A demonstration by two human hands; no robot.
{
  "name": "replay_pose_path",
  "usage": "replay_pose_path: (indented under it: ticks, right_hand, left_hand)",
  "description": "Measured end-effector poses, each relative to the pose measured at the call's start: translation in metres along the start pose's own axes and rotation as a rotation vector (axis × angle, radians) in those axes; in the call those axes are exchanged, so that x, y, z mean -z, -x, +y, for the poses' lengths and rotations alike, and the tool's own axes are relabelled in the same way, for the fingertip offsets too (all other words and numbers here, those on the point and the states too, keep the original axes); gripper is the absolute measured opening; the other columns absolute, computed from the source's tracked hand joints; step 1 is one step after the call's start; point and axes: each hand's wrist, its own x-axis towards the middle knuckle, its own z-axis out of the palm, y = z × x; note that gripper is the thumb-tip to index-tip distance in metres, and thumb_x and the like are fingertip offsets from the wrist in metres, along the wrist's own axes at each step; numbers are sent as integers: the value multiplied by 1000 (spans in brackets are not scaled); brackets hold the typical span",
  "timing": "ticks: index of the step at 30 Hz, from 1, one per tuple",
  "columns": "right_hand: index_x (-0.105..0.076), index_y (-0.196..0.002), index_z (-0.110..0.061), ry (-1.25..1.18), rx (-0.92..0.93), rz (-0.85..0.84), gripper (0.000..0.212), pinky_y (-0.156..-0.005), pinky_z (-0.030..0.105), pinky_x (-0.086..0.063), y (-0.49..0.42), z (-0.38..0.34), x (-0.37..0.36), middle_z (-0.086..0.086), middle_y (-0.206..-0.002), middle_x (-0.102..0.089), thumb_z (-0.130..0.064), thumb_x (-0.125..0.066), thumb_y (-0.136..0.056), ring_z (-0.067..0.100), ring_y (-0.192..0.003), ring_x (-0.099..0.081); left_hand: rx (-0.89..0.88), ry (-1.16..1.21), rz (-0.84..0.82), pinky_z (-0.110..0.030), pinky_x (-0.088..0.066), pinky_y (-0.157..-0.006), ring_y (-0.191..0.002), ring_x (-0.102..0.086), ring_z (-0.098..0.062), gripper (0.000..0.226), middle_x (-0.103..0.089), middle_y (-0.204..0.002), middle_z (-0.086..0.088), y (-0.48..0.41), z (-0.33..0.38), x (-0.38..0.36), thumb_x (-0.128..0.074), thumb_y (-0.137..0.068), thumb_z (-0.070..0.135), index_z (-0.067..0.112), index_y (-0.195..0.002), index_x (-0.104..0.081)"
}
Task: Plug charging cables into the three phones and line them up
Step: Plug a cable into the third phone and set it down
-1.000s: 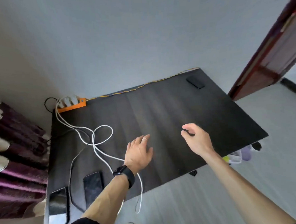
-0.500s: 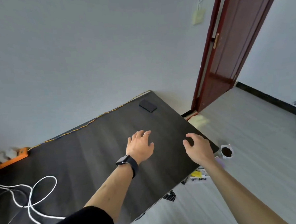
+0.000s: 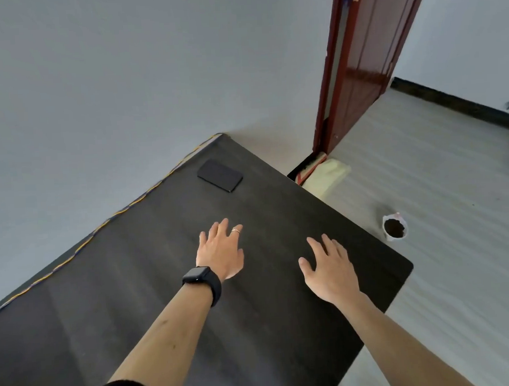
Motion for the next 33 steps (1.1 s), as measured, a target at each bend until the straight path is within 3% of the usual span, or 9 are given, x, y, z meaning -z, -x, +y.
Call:
replay_pose_path:
  ticks: [5, 8, 15, 18, 21, 23, 26, 30, 33]
  right_hand:
    - [8, -157, -43, 147, 42, -74, 74, -120, 65, -4, -36, 4, -41, 3, -168, 15, -70, -23, -95, 30, -154, 17]
    - [18, -153, -45, 177, 54, -50, 75, -117, 65, 4, -40, 11, -55, 2, -166, 23, -74, -15, -93, 29, -152, 24]
    - [18, -153, -46, 149, 58, -77, 73, -116, 65, 7, -43, 13, -58, 1, -166, 26, -73, -16, -94, 27, -151, 28]
    - [17, -153, -46, 136, 53, -107, 74, -117, 66, 6, -42, 13, -53, 1, -166, 26, -73, -16, -94, 27, -150, 28]
    - [20, -153, -45, 135, 46, -143, 74, -118, 66, 6, -42, 13, -50, 0, -165, 29, -73, -16, -94, 27, -150, 30]
    - [20, -153, -46, 131, 44, -152, 74, -118, 66, 5, -42, 12, -48, 0, -164, 29, -73, -16, -94, 27, -150, 30]
    - [20, -153, -46, 136, 43, -148, 74, -118, 66, 5, -43, 12, -49, 0, -165, 28, -73, -16, -93, 27, -150, 28]
    - [20, -152, -47, 146, 41, -143, 74, -117, 65, 6, -43, 13, -50, -1, -165, 29, -74, -15, -93, 26, -150, 29]
    - [20, -152, -46, 158, 29, -168, 74, -118, 65, 4, -45, 11, -48, -1, -164, 30, -73, -17, -94, 27, -150, 29]
  left_hand:
    - [-5, 13, 10, -49, -17, -120, -151, -8, -28, 69, -4, -165, -7, -87, -19, -9, -45, -95, 41, 22, -155, -17]
    - [-10, 37, 47, -47, -13, -121, -151, -4, -23, 76, 0, -165, -4, -136, -27, -12, -43, -94, 51, 18, -156, -13]
    - [0, 69, -4, -45, -9, -122, -152, 2, -20, 89, 2, -165, -4, -144, -18, -43, -34, -90, 65, 12, -156, -6]
    - [-66, 95, 82, -43, -21, -120, -148, -20, -25, 78, -21, -162, -6, -105, -7, -51, -43, -91, 50, 14, -155, -17]
    - [-265, 9, 186, -38, -34, -109, -136, -40, -26, 74, -44, -148, -5, -91, -2, -48, -57, -82, 17, 18, -152, -30]
    - [-348, -168, 193, -41, -29, -113, -142, -31, -27, 93, -32, -156, -5, -98, -9, -40, -65, -75, 9, 22, -155, -21]
    - [-360, -419, 28, -53, -8, -120, -151, -5, -24, 102, -8, -165, -5, -117, -19, -28, -69, -79, 17, 25, -157, -3]
    - [-458, -527, 24, -41, -23, -113, -130, -41, -25, 91, -42, -139, -7, -122, -13, -18, -75, -70, 17, 20, -149, -29]
    - [-445, -508, -42, -31, -36, -85, -109, -51, -24, 74, -44, -126, -6, -117, -7, -11, -74, -73, 18, 18, -139, -40]
